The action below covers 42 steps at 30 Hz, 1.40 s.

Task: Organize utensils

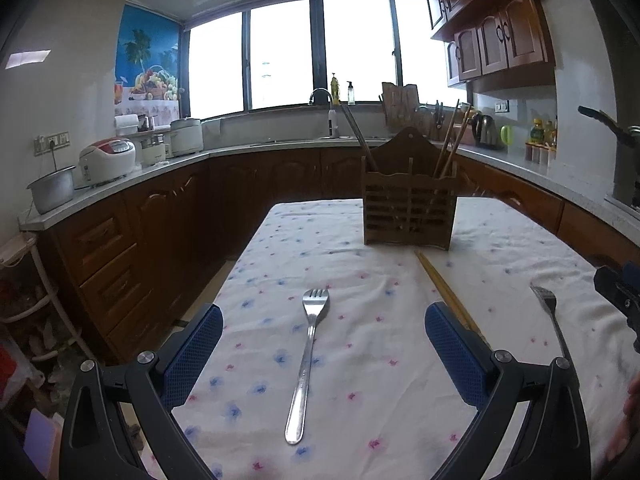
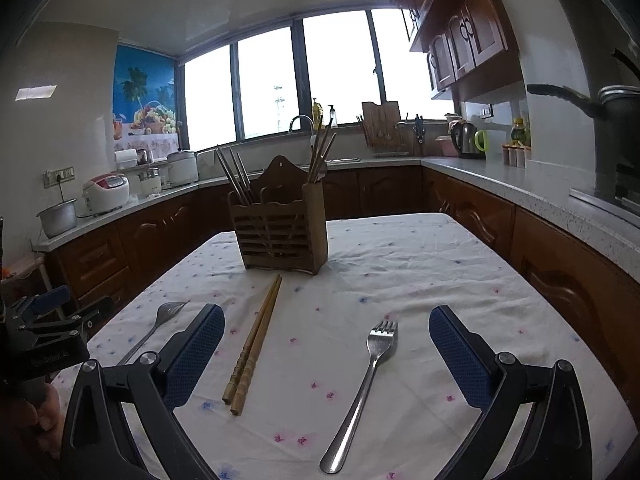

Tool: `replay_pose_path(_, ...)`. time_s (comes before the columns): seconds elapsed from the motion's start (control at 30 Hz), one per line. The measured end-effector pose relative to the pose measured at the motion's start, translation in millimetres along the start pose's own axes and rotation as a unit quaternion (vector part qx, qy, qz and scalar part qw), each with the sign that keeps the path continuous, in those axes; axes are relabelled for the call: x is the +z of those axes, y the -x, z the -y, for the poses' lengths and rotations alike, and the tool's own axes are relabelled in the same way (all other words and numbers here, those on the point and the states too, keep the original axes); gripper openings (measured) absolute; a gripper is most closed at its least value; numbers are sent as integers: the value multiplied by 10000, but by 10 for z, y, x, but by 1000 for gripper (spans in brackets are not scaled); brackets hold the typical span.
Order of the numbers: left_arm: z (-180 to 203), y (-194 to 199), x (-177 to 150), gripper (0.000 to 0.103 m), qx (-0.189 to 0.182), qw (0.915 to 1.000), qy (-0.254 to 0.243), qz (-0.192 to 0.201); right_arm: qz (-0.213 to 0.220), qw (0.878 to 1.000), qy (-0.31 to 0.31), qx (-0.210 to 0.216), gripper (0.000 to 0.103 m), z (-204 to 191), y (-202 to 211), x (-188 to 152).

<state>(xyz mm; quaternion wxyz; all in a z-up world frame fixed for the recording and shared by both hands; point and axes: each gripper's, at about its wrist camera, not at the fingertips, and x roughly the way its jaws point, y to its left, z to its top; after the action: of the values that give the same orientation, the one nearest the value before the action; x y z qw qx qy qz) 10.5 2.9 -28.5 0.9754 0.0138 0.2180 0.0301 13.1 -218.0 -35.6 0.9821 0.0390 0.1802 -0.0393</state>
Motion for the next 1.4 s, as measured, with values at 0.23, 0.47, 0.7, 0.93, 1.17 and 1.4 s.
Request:
replay_pose_path(0.23, -18, 76, 25, 102, -4, 10000, 28, 87, 74, 10000, 21, 40, 103, -2, 50, 0)
replay_pose_path(0.47, -34, 122, -21, 102, 5, 9998, 21, 179, 150, 9998, 86, 125, 103, -17, 78, 16)
replay_pose_path(0.7, -56, 198, -42, 102, -10, 9994, 83, 348, 383, 9990, 116, 195, 103, -27, 146, 47)
replay_pose_path(0.93, -59, 244, -79, 102, -22, 9990, 61, 431, 448, 9986, 116, 241, 103, -34, 173, 60)
replay_pose_path(1.17, -52, 234, -47, 102, -37, 9992, 33, 395, 489, 9984, 128, 257, 103, -46, 187, 81)
replay_pose_path(1.4, -56, 245, -35, 102, -72, 9993, 58, 369, 543, 9981, 127, 273, 103, -43, 212, 110)
